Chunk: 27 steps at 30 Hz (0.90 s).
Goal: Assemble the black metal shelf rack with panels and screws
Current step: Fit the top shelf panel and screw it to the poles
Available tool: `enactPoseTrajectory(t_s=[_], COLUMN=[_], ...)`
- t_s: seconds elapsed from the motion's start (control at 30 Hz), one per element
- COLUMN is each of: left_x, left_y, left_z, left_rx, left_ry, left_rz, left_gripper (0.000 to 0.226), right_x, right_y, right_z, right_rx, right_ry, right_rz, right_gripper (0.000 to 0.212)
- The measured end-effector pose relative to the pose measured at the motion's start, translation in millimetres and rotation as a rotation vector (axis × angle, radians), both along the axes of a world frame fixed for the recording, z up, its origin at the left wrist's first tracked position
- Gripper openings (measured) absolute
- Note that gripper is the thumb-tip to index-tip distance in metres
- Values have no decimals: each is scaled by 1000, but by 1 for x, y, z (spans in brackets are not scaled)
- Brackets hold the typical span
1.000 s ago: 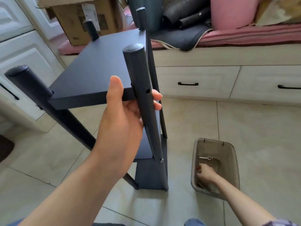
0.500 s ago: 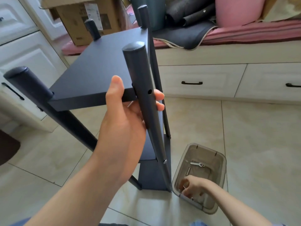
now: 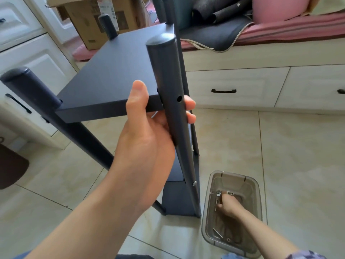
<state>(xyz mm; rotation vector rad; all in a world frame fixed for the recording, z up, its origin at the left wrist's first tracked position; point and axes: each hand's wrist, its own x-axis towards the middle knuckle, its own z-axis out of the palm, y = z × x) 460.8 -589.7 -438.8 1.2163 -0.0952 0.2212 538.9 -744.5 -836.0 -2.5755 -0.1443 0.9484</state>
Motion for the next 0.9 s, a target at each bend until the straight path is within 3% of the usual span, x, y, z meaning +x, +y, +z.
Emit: enactPoseTrajectory(t_s=[0.13, 0.27, 0.57, 0.63, 0.7, 0.8, 0.9], left_x=[2, 2, 3, 3, 2, 0, -2], left_y=[-2, -1, 1, 1, -1, -4, -6], left_z=[-1, -1, -1, -1, 0, 1, 2], left_rx=[-30, -54, -38, -40, -66, -106, -109], left_ry=[-26, -49, -58, -60, -54, -48, -51], left_rz=[-21, -66, -93, -94, -79, -58, -62], left_gripper=[64, 65, 65, 65, 64, 64, 65], right_x=[0, 1, 3, 0, -7, -17, -18], right_y=[7, 9, 9, 5, -3, -16, -21], right_z=[-5, -7, -9, -8, -7, -7, -4], right_rx=[-4, -6, 28, 25, 11, 35, 108], right_ry=[-17, -29, -37, -23, -19, -72, -126], right_rz=[-13, -12, 30, 37, 47, 76, 149], right_gripper=[27, 42, 50, 37, 9, 10, 29])
